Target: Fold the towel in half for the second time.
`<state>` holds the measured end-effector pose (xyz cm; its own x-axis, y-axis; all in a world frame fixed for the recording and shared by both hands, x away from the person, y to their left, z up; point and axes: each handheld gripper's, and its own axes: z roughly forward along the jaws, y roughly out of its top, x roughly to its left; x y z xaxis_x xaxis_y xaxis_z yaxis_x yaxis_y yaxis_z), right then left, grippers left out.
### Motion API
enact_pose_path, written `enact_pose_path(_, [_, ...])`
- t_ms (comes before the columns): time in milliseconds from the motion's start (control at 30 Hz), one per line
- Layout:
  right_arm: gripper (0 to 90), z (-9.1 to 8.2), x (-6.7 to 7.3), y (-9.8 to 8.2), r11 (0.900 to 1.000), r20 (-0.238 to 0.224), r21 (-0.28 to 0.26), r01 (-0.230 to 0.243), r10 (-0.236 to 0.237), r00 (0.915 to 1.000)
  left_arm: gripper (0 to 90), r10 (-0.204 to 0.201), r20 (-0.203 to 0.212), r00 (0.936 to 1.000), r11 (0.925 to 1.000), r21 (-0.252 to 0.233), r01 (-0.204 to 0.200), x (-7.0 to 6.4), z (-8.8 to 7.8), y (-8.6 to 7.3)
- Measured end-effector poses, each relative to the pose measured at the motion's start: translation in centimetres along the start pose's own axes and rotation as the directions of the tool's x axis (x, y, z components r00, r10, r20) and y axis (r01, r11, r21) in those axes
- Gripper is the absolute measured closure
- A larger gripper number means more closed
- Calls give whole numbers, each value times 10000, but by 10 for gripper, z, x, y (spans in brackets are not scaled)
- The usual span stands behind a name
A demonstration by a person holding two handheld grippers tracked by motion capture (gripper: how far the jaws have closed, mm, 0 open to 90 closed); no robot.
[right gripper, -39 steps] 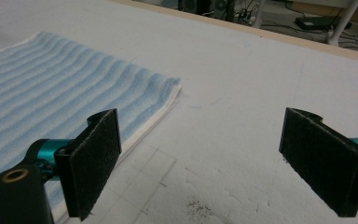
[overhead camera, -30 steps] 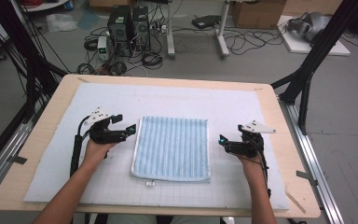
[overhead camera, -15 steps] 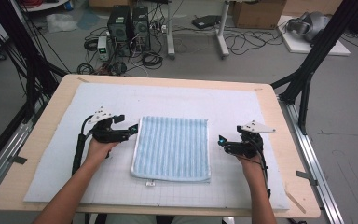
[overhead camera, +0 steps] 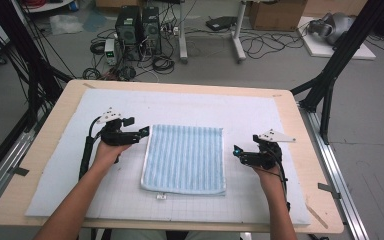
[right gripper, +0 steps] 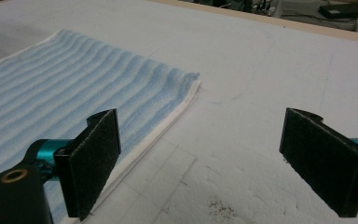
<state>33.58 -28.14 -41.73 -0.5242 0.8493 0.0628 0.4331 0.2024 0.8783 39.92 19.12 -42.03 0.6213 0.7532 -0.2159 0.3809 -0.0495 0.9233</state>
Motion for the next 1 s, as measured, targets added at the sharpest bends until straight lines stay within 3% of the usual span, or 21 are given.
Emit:
enact_pose_path(100, [116,1,0,0,10000,-17,70,-18,18,10000,175,-20,20,10000,10000,-98,20,4,8,6])
enact_pose_path(233, [116,2,0,-1,9999,-37,119,-32,33,10000,178,-136,-160,9998,9996,260,140,12,20,10])
enact_pose_path(433, [116,1,-2,-1,9996,23,197,-214,214,9998,255,274,-359,9990,9950,972,-238,17,41,12])
enact_pose_path(533, [116,2,-2,-2,9996,10,194,-192,192,9998,302,479,-281,9985,9877,1505,-432,19,53,9])
enact_pose_path(667, [116,2,-2,-2,9996,-8,219,-166,166,9999,342,585,-220,9980,9714,2318,-518,21,66,1])
enact_pose_path(900, [116,2,-3,-2,9995,1,230,-236,236,9997,444,931,-58,9956,9585,2711,-880,16,72,-4])
enact_pose_path(1000, [116,2,-3,-2,9995,-9,238,-229,229,9997,524,1229,95,9924,9494,2902,-1203,14,72,-4])
